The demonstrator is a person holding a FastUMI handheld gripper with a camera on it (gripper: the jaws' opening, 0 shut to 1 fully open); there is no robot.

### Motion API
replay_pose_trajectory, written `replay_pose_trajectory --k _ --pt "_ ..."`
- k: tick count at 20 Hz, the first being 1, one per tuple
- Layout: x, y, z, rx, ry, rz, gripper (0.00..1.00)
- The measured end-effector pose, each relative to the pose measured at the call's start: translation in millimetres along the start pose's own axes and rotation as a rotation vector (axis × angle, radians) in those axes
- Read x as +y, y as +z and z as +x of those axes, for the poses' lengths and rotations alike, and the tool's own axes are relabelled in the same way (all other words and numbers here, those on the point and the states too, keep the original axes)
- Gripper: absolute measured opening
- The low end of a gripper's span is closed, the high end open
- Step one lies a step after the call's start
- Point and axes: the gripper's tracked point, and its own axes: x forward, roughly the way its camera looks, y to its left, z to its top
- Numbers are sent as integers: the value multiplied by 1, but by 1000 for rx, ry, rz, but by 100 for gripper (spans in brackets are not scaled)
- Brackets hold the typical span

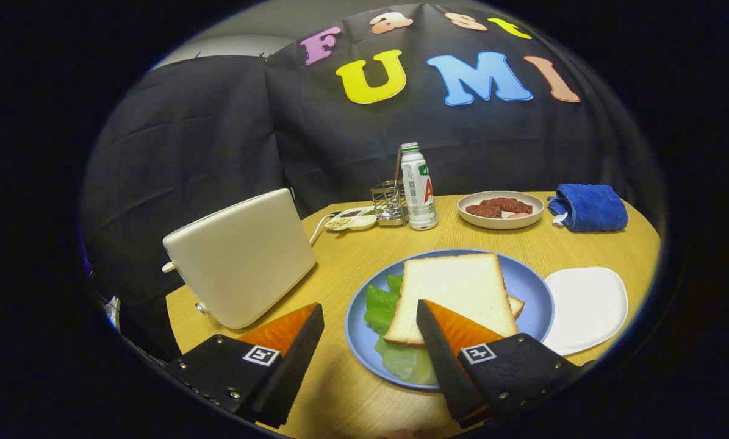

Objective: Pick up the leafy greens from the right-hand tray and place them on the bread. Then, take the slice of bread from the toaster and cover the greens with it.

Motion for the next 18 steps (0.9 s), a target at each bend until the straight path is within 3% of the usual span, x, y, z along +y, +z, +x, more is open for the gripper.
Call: replay_pose_trajectory --k 14,18 --pt "-10 29 -11 -130 -49 -43 97" --pt "-47 72 -36 -250 -148 -60 97"
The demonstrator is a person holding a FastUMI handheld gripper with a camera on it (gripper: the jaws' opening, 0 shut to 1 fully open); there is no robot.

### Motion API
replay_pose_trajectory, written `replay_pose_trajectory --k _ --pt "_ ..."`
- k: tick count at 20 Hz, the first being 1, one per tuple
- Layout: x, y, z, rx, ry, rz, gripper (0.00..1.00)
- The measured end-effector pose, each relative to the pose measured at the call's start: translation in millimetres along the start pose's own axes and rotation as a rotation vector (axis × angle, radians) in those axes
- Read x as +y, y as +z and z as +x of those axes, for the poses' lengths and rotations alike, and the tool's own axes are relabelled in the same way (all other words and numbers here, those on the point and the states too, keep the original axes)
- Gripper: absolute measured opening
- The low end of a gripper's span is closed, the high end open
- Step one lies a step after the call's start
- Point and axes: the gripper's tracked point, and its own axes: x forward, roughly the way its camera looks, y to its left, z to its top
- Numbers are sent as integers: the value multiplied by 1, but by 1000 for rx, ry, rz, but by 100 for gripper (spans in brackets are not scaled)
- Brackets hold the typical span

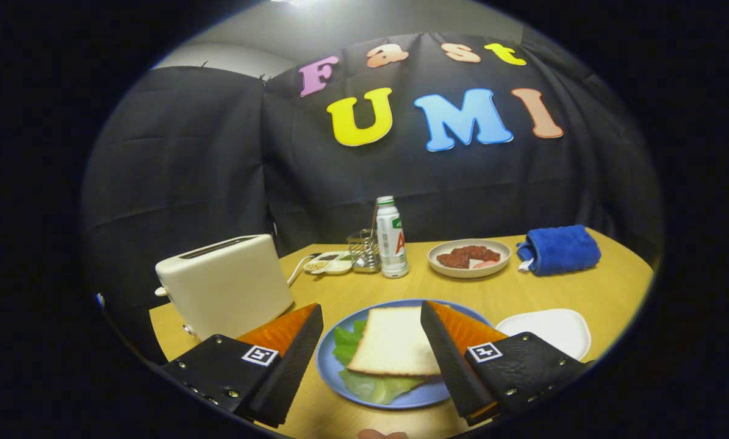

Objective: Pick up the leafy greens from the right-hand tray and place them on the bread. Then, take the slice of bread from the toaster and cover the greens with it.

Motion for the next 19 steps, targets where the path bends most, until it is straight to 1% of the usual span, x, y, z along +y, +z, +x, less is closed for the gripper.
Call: replay_pose_trajectory --k 3,6,10,13,19 --pt "-41 36 -15 -85 -97 -45 97" --pt "-79 68 -35 -142 -180 -87 97" --pt "-113 88 -52 -187 -237 -135 97" --pt "-120 90 -56 -202 -232 -143 97" --pt "-125 100 -69 -234 -178 -145 97"
